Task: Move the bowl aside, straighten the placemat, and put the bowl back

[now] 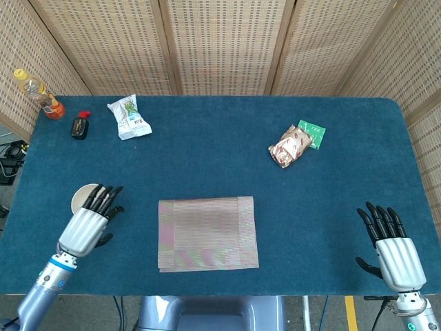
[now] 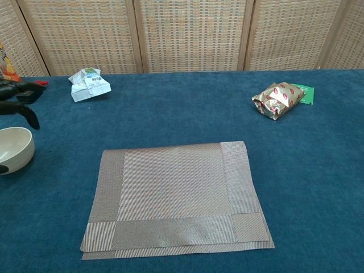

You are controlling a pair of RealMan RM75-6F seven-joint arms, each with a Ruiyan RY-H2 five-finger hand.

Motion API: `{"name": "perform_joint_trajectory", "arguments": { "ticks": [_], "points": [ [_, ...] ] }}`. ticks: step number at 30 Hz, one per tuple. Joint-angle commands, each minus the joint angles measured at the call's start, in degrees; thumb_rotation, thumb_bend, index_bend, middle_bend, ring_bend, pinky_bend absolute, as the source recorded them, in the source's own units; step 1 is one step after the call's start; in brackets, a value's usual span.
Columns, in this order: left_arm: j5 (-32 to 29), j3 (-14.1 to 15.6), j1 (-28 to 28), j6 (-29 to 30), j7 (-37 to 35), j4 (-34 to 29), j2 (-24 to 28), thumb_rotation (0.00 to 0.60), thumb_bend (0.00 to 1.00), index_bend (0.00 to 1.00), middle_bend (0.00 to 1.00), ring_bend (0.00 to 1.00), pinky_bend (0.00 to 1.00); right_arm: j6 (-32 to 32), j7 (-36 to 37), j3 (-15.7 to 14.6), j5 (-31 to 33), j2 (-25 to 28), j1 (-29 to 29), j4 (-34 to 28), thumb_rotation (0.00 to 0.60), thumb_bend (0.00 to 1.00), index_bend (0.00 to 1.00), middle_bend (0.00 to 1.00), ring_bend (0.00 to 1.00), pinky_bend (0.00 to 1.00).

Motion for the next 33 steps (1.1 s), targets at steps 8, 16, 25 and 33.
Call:
{"name": "perform_joint_trajectory", "arguments": {
  "ticks": [8, 16, 25, 33],
  "points": [
    [0.82, 3.94, -0.49, -7.68, 11.95, -1.88, -11.99, 0.600, 0.25, 0.41, 0.00, 0.00, 0.00, 0.28, 1.37, 0.02, -0.13, 0.76, -0.07, -0.12, 0.600, 0.01, 0.00, 0.00, 0.00, 0.00],
    [1.44, 6.29, 0.20, -9.54, 14.40, 0.73, -15.81, 0.600, 0.30, 0.42, 0.00, 0.00, 0.00, 0.54, 1.71, 0.08, -0.14, 0.96, -0.18, -0.20, 0.600, 0.02, 0.00, 0.00, 0.00, 0.00],
    [1.81, 7.12, 0.67, -9.26, 13.02, 2.36, -15.53, 0.600, 0.30, 0.42, 0.00, 0.00, 0.00, 0.92, 1.53, -0.05, -0.74, 0.94, -0.29, -0.25, 0.600, 0.02, 0.00, 0.00, 0.00, 0.00],
    [2.31, 6.90, 0.45, -9.26, 12.37, 3.32, -15.72, 0.600, 0.32, 0.47, 0.00, 0.00, 0.00, 0.67, 0.92, -0.17, -0.99, 0.67, -0.21, -0.25, 0.600, 0.02, 0.00, 0.00, 0.00, 0.00]
  ]
}}
